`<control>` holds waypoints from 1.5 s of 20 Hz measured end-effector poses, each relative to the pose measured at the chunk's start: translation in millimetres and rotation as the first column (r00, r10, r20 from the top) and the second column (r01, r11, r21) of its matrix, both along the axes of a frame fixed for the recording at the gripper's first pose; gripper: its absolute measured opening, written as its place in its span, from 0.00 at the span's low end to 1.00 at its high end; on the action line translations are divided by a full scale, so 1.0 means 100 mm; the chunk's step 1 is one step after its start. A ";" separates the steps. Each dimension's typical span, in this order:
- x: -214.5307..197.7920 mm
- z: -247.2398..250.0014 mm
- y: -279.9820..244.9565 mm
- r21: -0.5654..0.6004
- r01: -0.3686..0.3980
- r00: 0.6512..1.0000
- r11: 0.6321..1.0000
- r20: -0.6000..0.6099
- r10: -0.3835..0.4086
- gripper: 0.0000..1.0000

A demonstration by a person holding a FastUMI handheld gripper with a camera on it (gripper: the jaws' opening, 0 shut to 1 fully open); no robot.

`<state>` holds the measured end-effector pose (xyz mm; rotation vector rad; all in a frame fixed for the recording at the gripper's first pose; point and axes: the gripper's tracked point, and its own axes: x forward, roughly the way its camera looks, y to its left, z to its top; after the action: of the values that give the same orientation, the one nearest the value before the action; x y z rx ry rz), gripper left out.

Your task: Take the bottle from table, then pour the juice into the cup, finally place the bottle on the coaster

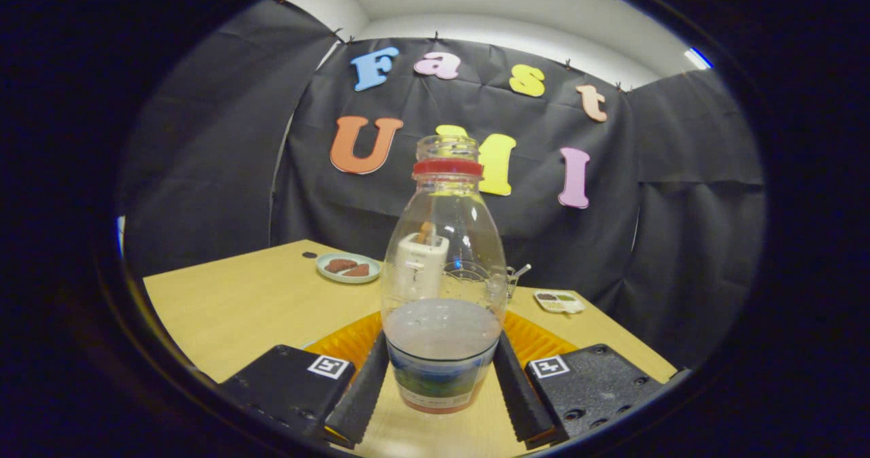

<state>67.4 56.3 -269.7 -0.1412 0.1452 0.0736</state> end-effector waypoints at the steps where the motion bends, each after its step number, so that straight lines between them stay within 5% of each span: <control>1: 0.03 0.04 -0.04 0.026 0.002 1.000 1.000 -0.004 -0.002 0.82; 8: 0.51 0.34 -0.30 0.181 0.084 0.994 0.980 0.052 -0.094 0.81; 19: 1.44 -0.55 -0.11 0.223 0.077 0.996 0.972 -0.064 -0.064 0.82; 30: 1.82 -1.11 -0.25 0.239 0.125 0.990 0.963 -0.090 -0.107 0.84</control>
<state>249.6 31.6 -380.5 0.1165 0.2195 -0.0205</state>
